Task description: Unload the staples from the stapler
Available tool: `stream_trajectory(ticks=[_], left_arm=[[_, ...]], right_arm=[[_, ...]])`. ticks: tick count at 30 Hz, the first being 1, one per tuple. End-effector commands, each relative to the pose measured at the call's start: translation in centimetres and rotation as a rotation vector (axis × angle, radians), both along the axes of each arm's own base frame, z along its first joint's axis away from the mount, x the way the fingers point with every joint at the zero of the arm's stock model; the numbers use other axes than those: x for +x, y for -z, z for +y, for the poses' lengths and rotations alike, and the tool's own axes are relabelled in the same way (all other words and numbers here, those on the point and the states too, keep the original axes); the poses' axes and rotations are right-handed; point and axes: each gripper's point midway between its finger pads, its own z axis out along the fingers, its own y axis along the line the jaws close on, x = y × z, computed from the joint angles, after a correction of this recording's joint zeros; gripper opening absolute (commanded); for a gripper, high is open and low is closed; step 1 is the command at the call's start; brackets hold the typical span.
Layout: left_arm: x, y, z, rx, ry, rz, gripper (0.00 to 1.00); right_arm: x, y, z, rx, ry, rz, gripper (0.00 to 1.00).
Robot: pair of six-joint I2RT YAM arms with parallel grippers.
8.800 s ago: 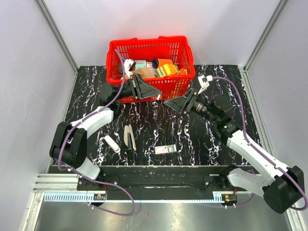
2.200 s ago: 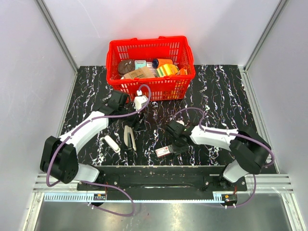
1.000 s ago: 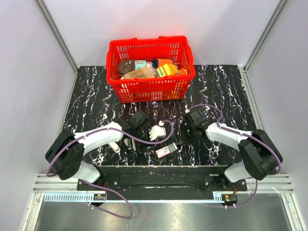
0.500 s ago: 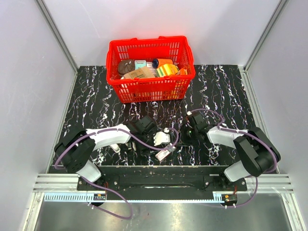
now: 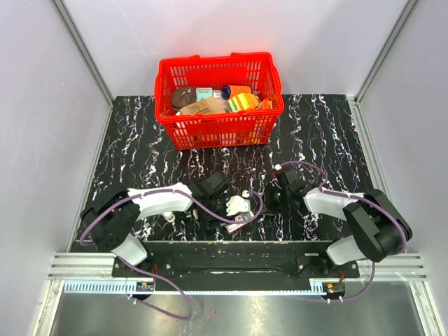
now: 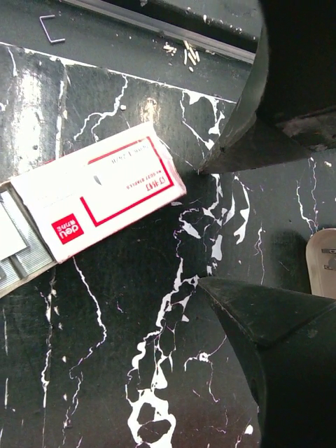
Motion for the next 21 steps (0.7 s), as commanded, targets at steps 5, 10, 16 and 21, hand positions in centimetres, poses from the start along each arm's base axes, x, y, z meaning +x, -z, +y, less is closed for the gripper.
stream_trajectory(ticks=[5,10,16,21], left_arm=[[1.4,0.0,-1.7,0.016,-0.028,-0.039,0.65],[1.6,0.4,-1.7,0.039,-0.032,-0.053,0.65],[1.4,0.7,-1.3,0.054,-0.016,-0.068,0.64],[1.1,0.6,-1.5,0.049,-0.010,-0.068,0.64]], right_arm=[[-0.9,0.4,-1.3,-0.039,0.026,0.014,0.23],[-1.0,0.4,-1.2,-0.037,0.026,0.015,0.22],[-0.7,0.2,-0.9,-0.027,0.024,0.015,0.22],[-0.7,0.1,-0.8,-0.019,0.023,0.014,0.22]])
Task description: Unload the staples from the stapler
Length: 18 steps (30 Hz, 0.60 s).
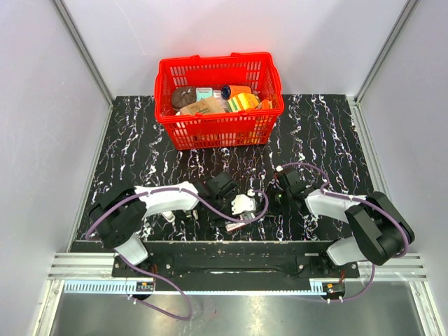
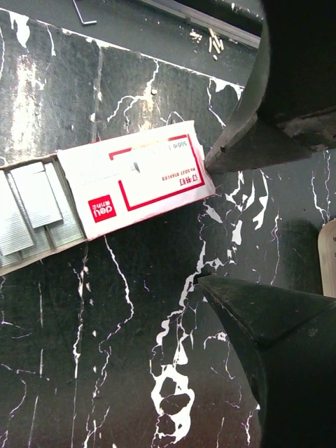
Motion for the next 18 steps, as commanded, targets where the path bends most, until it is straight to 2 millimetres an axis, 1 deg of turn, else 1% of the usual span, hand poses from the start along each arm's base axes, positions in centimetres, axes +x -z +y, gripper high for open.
stream_trajectory(ticks=[1,9,18], left_arm=[[0.1,0.6,-0.2,0.019,0.006,-0.026,0.64],[0.6,0.6,-0.8,0.032,0.007,-0.040,0.64],[1.5,0.7,-1.1,0.047,-0.014,-0.065,0.64]], right_arm=[[-0.1,0.0,-0.3,-0.007,0.014,0.010,0.22],[-0.3,-0.8,0.2,0.029,0.016,0.008,0.20],[-1.3,-0.2,0.5,0.008,-0.008,0.031,0.18]])
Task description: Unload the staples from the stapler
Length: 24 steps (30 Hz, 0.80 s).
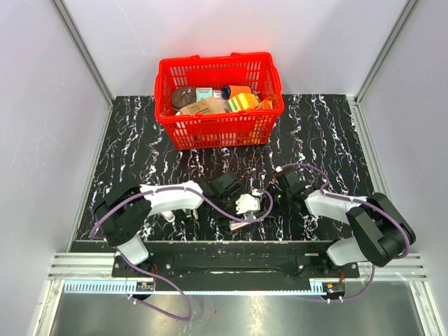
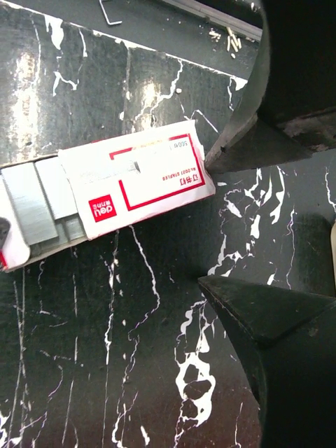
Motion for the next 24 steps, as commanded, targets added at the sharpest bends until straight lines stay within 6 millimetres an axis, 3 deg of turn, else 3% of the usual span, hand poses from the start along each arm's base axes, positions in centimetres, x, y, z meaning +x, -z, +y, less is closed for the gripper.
stream_trajectory(ticks=[1,11,18,24], left_arm=[[1.3,0.8,0.2,0.051,-0.026,-0.051,0.64],[1.5,0.9,0.0,0.056,-0.025,-0.052,0.64],[1.6,1.0,0.0,0.062,-0.024,-0.055,0.64],[1.6,1.2,0.2,0.070,-0.023,-0.057,0.63]], right_arm=[[-1.2,0.2,0.3,-0.004,-0.020,0.022,0.18],[-1.6,0.4,0.6,0.009,-0.020,0.030,0.17],[-1.6,-0.9,2.6,0.090,-0.048,0.007,0.17],[-2.2,-1.0,2.5,0.101,-0.054,0.015,0.20]])
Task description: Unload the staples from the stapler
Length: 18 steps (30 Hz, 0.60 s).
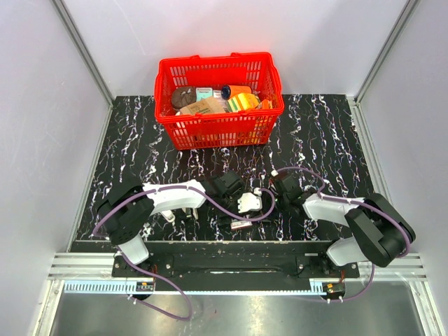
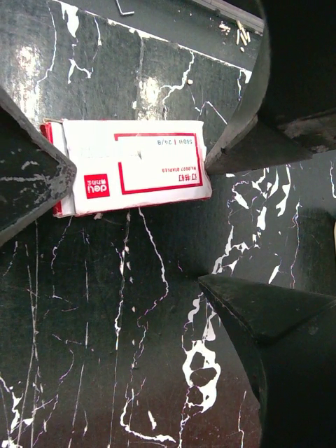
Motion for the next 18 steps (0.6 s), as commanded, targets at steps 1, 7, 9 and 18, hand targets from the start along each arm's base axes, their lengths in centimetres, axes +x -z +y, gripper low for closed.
stream_trajectory(ticks=[1,7,9,18], left_arm=[[0.91,1.23,0.79,0.060,-0.008,-0.044,0.63],[0.92,1.25,0.88,0.064,-0.008,-0.045,0.63],[0.87,1.17,0.95,0.064,-0.008,-0.045,0.62],[0.68,1.30,1.35,0.074,-0.006,-0.043,0.62]], right_arm=[[-0.53,-0.80,0.65,0.052,-0.014,-0.006,0.20],[-1.07,-1.01,0.84,0.088,-0.022,0.003,0.26],[-1.19,-0.93,0.60,0.079,-0.022,0.001,0.27],[-1.30,-1.48,-0.10,0.055,-0.018,-0.025,0.31]])
